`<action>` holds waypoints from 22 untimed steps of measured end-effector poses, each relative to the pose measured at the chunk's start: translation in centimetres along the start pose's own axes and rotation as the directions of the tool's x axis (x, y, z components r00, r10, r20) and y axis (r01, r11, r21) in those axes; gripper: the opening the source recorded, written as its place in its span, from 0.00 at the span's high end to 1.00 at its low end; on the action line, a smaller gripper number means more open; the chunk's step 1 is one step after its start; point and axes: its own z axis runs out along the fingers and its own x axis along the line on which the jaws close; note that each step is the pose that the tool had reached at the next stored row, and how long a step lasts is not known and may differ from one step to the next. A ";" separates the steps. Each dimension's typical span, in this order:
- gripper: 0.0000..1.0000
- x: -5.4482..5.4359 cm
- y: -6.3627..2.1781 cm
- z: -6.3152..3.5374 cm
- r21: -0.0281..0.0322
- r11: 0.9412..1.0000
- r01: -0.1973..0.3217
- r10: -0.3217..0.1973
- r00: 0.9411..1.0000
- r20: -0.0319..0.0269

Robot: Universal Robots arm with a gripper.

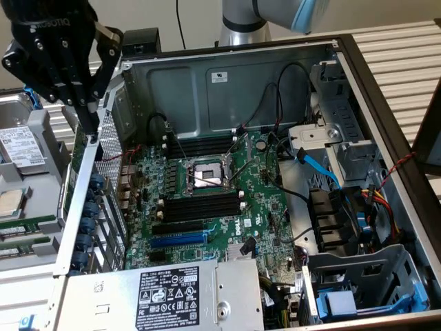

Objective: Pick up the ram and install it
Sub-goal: 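Reach for the ram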

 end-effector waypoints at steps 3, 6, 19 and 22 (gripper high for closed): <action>0.89 1.3 -0.38 0.07 0.000 1.000 0.000 0.000 1.000 0.000; 0.89 2.7 -0.64 0.15 0.000 1.000 0.000 0.000 1.000 0.000; 0.89 8.4 -0.33 0.81 0.021 1.000 0.001 -0.001 1.000 -0.002; 0.89 9.2 0.15 1.00 0.029 1.000 0.004 -0.004 1.000 -0.002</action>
